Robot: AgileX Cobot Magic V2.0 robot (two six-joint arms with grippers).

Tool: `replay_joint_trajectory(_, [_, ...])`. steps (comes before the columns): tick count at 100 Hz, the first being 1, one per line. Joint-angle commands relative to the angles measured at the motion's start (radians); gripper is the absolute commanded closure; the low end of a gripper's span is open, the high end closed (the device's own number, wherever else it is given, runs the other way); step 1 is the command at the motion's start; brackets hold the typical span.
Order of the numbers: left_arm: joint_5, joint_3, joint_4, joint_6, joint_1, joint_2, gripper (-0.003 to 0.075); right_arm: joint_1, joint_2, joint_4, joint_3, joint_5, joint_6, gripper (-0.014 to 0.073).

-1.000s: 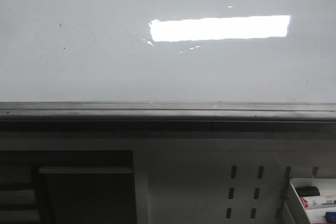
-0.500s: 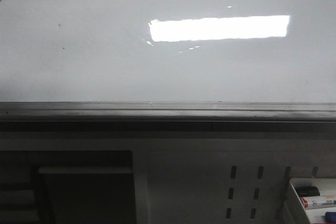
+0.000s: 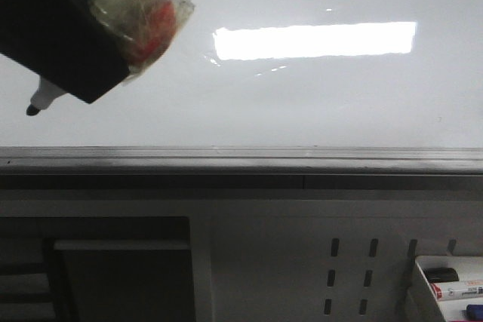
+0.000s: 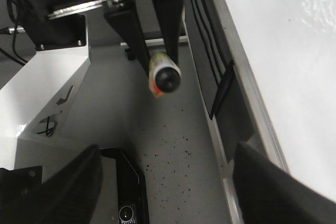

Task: Write number 4 on whiteboard

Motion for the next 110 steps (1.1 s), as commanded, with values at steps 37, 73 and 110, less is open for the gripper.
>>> replay_joint_trajectory(37, [-0.044, -0.031, -0.037, 0.001, -0.008, -0.016, 0.0731, 0.231, 0.240, -0.023, -0.137, -0.155, 0.010, 0.0126])
replay_joint_trajectory(73, [-0.042, -0.031, -0.033, 0.001, -0.008, -0.016, 0.0731, 0.231, 0.297, -0.057, -0.202, -0.139, 0.010, 0.0274])
replay_joint_trajectory(110, [-0.042, -0.031, -0.032, 0.001, -0.008, -0.016, 0.0731, 0.291, 0.330, -0.179, -0.231, -0.132, 0.126, 0.0274])
